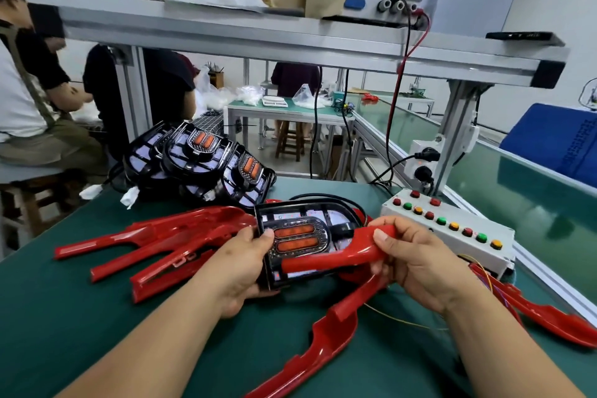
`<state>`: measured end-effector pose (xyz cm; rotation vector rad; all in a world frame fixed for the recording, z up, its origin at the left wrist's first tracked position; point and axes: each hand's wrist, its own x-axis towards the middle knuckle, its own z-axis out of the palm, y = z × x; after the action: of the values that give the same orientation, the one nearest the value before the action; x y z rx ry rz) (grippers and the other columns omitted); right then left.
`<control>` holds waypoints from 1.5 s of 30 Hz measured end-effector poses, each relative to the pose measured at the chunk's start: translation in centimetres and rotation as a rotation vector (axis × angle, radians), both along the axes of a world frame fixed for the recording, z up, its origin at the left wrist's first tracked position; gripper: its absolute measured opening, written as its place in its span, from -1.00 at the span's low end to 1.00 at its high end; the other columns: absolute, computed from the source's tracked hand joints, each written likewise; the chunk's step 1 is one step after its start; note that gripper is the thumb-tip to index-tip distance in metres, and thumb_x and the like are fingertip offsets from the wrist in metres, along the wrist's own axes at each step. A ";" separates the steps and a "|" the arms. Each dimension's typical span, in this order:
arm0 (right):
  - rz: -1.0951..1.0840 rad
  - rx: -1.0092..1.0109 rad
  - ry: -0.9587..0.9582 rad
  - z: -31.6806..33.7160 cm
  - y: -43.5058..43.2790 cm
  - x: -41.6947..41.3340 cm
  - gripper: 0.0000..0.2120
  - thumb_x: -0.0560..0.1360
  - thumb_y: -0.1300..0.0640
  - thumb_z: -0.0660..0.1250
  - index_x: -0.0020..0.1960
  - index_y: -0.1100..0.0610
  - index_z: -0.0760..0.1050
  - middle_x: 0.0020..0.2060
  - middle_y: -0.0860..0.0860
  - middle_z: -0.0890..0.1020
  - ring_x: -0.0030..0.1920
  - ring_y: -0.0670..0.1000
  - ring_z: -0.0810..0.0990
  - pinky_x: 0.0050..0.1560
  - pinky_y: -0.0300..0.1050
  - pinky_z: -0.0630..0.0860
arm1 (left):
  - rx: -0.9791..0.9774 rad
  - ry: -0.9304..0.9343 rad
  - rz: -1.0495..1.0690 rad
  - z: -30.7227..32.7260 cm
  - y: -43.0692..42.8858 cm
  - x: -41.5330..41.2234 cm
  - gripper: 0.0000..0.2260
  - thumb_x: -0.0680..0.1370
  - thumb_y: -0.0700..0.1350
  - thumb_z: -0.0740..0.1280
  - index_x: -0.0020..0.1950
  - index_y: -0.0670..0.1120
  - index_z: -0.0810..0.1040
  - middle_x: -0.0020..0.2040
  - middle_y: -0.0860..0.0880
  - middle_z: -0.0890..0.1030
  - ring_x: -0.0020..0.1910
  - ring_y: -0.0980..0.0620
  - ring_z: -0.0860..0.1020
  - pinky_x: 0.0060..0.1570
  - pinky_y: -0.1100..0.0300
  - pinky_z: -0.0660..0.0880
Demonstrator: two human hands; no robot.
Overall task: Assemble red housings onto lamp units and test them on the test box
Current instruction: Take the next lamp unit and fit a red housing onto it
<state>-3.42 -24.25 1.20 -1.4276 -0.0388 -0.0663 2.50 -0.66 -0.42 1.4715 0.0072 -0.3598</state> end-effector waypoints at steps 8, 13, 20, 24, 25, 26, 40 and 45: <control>-0.015 -0.114 0.015 0.3 1.6 -0.4 -0.87 0.56 0.28 0.27 0.11 0.22 0.46 -0.43 0.11 0.57 -0.48 -0.05 0.53 -0.47 -0.31 0.43 | -0.059 -0.101 -0.012 -0.2 -0.2 -0.2 -0.77 0.69 0.09 0.06 0.26 0.09 0.40 0.05 0.02 0.68 -0.14 0.03 0.66 -0.28 0.11 0.53; -0.107 -0.344 -0.044 0.6 2.8 -0.7 -0.88 0.57 0.16 0.32 0.11 0.07 0.49 -0.41 0.01 0.58 -0.46 -0.10 0.52 -0.45 -0.30 0.45 | -0.203 -0.101 0.022 0.1 -0.3 -0.5 -0.72 0.69 0.11 0.03 0.23 0.06 0.46 0.04 0.01 0.70 -0.10 -0.03 0.71 -0.23 -0.04 0.64; -0.346 -0.772 -0.231 0.9 2.7 -0.6 -0.74 0.40 -0.09 0.44 -0.05 -0.20 0.37 -0.39 0.05 0.55 -0.41 -0.12 0.41 -0.33 -0.20 0.42 | -0.300 -0.244 0.039 -0.2 -0.4 -0.1 -0.53 0.55 0.25 0.13 0.37 0.05 0.40 0.17 -0.01 0.66 0.15 -0.07 0.64 0.10 -0.20 0.57; -0.339 -0.390 -0.169 0.8 3.5 -0.6 -0.58 0.36 0.10 0.55 -0.02 -0.15 0.35 -0.32 -0.04 0.58 -0.29 -0.04 0.52 -0.20 0.04 0.60 | -0.281 -0.369 -0.014 -0.5 0.1 -0.2 -0.24 0.27 0.42 0.43 0.37 0.15 0.35 0.25 -0.01 0.62 0.27 -0.07 0.56 0.31 -0.23 0.40; -0.313 -0.215 -0.121 0.7 3.6 -0.6 -0.51 0.32 0.15 0.58 0.04 -0.15 0.36 -0.24 -0.08 0.60 -0.24 -0.01 0.59 -0.13 0.15 0.64 | -0.278 -0.400 -0.039 -0.6 0.2 -0.1 -0.17 0.19 0.35 0.55 0.37 0.15 0.34 0.24 -0.01 0.63 0.26 -0.06 0.58 0.29 -0.17 0.42; -0.276 -0.059 -0.067 0.6 3.7 -0.5 -0.42 0.26 0.14 0.60 0.11 -0.16 0.36 -0.13 -0.04 0.62 -0.18 0.06 0.63 -0.08 0.22 0.63 | -0.285 -0.428 -0.066 -0.7 0.2 0.0 -0.12 0.13 0.25 0.64 0.37 0.15 0.34 0.23 -0.01 0.63 0.24 -0.04 0.59 0.26 -0.09 0.46; 0.033 0.342 -0.074 0.4 4.6 -0.6 -0.81 0.36 0.17 0.39 -0.05 0.14 0.68 -0.09 0.20 0.71 -0.16 0.11 0.71 -0.27 -0.08 0.63 | -0.217 -0.614 -0.189 -0.2 1.2 0.2 -0.31 0.19 0.05 0.67 0.24 0.24 0.46 0.25 -0.03 0.62 0.23 -0.02 0.59 0.09 0.22 0.57; 0.016 0.355 -0.063 0.2 5.1 -0.4 -0.81 0.33 0.17 0.41 -0.08 0.14 0.69 -0.12 0.20 0.71 -0.20 0.10 0.71 -0.27 -0.08 0.64 | -0.166 -0.646 -0.163 -0.1 1.1 0.2 -0.33 0.29 0.02 0.61 0.34 0.13 0.41 0.26 -0.04 0.61 0.25 -0.04 0.58 0.18 0.02 0.53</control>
<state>-3.83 -19.19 1.40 -1.0703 -0.0866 -0.0995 2.71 0.48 -0.48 1.3695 -0.6478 -0.0010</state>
